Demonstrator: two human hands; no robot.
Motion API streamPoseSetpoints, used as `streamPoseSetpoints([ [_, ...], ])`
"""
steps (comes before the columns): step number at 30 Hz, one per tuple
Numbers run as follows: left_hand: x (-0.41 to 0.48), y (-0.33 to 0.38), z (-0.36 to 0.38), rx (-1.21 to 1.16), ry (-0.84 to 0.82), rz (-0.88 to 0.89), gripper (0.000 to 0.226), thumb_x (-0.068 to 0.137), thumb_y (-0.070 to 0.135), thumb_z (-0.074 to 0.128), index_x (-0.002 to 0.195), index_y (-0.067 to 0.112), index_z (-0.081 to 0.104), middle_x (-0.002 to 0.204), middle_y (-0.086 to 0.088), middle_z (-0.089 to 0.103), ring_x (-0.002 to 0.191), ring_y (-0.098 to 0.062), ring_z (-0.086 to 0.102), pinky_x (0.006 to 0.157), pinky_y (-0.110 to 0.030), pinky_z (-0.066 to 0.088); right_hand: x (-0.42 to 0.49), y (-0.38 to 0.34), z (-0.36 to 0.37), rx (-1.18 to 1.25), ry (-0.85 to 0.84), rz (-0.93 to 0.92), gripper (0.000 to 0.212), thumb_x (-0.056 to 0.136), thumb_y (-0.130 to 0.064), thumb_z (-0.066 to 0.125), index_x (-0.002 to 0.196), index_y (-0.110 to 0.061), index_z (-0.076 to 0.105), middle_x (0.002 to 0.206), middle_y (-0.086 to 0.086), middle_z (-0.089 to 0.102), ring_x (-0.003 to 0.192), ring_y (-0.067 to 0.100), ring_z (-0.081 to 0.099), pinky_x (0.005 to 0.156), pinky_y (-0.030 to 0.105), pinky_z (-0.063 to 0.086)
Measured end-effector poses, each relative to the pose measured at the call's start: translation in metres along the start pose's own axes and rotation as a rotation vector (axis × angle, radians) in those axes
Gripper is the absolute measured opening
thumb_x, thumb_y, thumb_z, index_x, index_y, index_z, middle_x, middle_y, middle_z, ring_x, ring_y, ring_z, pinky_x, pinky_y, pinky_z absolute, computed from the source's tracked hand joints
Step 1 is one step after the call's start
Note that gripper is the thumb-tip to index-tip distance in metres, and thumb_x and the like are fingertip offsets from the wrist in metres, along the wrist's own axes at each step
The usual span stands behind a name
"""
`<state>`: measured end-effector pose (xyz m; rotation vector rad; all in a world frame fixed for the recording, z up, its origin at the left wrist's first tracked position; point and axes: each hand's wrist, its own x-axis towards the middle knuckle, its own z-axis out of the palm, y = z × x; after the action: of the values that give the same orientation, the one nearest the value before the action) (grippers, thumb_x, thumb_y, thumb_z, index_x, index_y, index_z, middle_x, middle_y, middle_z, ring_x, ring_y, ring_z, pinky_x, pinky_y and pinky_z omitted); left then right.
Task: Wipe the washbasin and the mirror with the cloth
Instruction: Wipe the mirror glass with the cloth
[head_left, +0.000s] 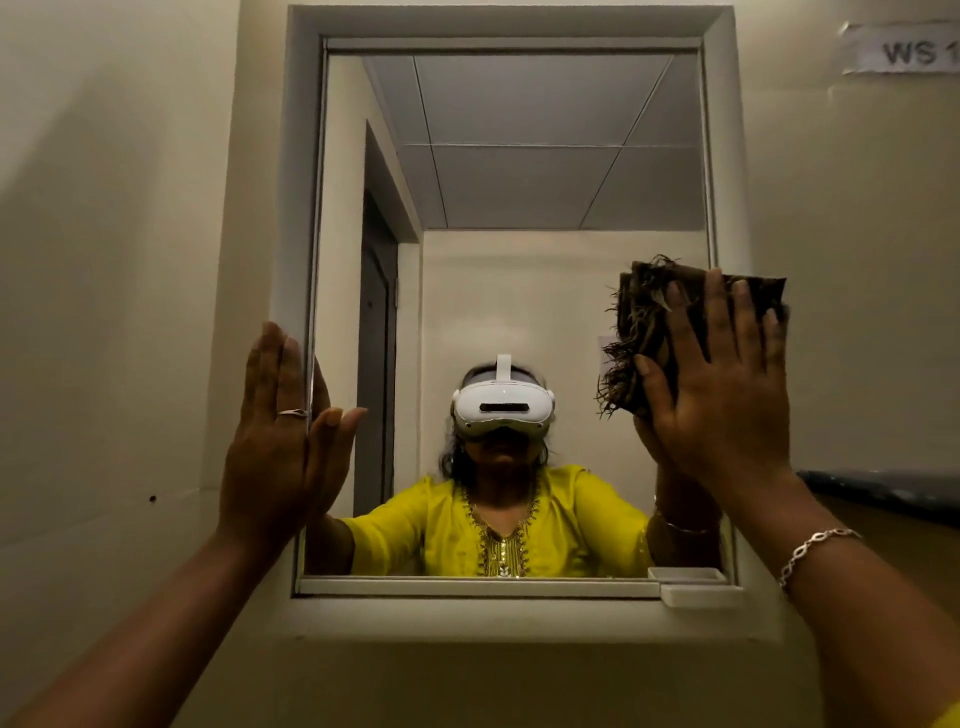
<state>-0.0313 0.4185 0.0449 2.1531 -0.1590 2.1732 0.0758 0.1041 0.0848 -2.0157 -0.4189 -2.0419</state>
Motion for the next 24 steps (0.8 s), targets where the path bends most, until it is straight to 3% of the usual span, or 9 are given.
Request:
streamPoseSetpoints([
  [7,-0.001,-0.010,0.007,0.003,0.005,-0.015,0.077,0.093,0.054,0.026,0.141,-0.006,0.018,0.151,-0.023,0.012,0.141,-0.030,0.008,0.114,-0.017,0.008,-0.012,-0.029,0.003,0.017,-0.008,0.135,0.063,0.094,-0.050,0.016,0.148,-0.017,0.019,0.154,0.019,0.015,0.142,0.038,0.011,0.115,0.048,0.007],
  [16,-0.002,-0.022,0.016,0.109,0.006,0.009,0.081,0.082,0.026,0.065,0.142,-0.004,0.018,0.153,-0.021,0.009,0.143,-0.027,0.005,0.116,-0.027,0.010,-0.021,-0.118,0.005,0.102,0.004,0.054,0.062,0.093,-0.048,0.023,0.145,-0.014,0.029,0.151,0.022,0.023,0.139,0.041,0.018,0.113,0.049,0.009],
  [21,-0.002,-0.020,0.013,0.078,0.017,0.014,0.085,0.080,0.025,0.069,0.141,-0.004,0.019,0.152,-0.021,0.012,0.142,-0.027,0.008,0.116,-0.029,0.016,-0.018,-0.163,0.009,0.153,-0.003,-0.026,0.061,0.092,-0.046,0.028,0.144,-0.015,0.029,0.151,0.021,0.024,0.139,0.038,0.012,0.112,0.050,0.007],
  [24,-0.001,-0.014,0.007,0.004,0.025,0.036,0.071,0.090,0.033,0.051,0.142,-0.004,0.018,0.152,-0.020,0.011,0.142,-0.026,0.008,0.115,-0.032,0.018,-0.015,-0.187,0.011,0.195,-0.019,-0.075,0.061,0.091,-0.045,0.030,0.144,-0.016,0.028,0.152,0.020,0.022,0.140,0.038,0.010,0.113,0.049,0.004],
])
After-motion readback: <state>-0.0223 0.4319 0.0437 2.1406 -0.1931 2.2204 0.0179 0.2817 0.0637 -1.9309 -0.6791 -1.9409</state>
